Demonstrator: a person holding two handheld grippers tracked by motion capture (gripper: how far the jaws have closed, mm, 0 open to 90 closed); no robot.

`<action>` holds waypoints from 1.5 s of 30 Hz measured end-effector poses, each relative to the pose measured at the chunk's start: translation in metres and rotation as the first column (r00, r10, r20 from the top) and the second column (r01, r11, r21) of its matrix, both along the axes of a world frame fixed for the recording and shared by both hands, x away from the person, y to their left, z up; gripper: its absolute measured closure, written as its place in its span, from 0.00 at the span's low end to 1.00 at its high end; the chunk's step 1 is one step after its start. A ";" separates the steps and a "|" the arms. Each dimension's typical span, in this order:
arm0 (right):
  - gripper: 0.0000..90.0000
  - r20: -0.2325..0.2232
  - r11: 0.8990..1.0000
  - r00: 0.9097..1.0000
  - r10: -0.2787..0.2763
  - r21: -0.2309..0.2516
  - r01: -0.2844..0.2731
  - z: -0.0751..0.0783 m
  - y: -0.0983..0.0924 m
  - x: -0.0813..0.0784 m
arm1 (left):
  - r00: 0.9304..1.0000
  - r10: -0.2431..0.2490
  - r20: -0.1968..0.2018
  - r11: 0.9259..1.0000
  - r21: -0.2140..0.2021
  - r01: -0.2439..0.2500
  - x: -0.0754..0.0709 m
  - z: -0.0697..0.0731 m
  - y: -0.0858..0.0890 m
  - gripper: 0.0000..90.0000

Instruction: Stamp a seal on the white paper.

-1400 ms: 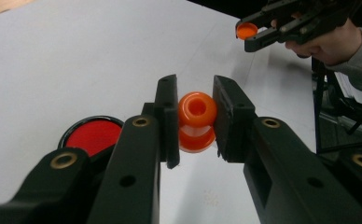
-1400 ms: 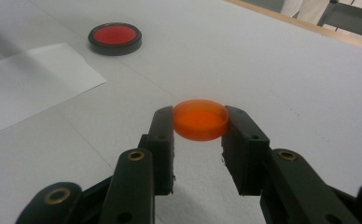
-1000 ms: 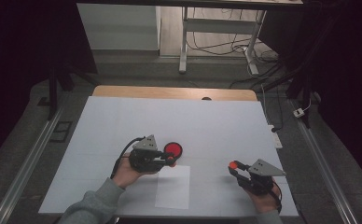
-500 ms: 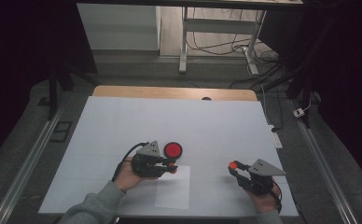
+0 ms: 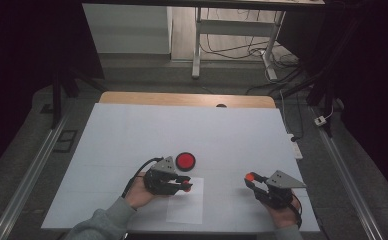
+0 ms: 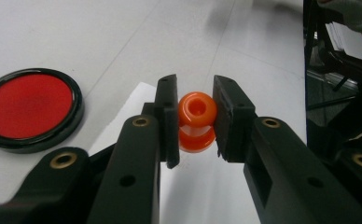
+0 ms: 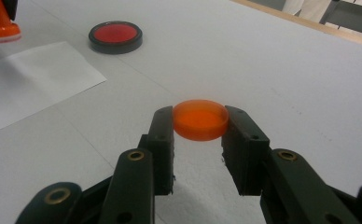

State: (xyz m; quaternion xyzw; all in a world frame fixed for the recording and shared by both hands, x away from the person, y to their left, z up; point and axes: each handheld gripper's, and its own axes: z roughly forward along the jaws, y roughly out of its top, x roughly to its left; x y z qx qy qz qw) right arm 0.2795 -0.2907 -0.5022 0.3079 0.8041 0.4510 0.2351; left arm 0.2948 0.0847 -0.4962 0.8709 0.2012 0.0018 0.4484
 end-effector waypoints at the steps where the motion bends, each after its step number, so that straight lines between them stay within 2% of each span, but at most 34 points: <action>1: 0.72 0.002 1.000 1.000 -0.004 -0.003 0.004 0.000 0.000 0.000 | 1.000 0.000 -0.002 1.000 0.002 0.000 0.000 -0.001 0.000 0.80; 13: 0.72 0.000 1.000 1.000 0.001 0.002 -0.001 0.000 0.000 0.000 | 1.000 -0.017 -0.014 0.999 0.043 0.018 -0.002 -0.012 -0.005 0.80; 26: 0.72 0.001 1.000 1.000 0.003 -0.001 -0.003 -0.001 0.001 0.000 | 1.000 -0.003 -0.016 0.998 0.062 0.004 0.000 -0.017 -0.005 0.80; 45: 0.72 0.000 1.000 1.000 0.005 0.000 -0.005 -0.001 0.001 0.000 | 1.000 0.007 0.026 0.993 0.115 -0.010 -0.002 -0.025 -0.010 0.80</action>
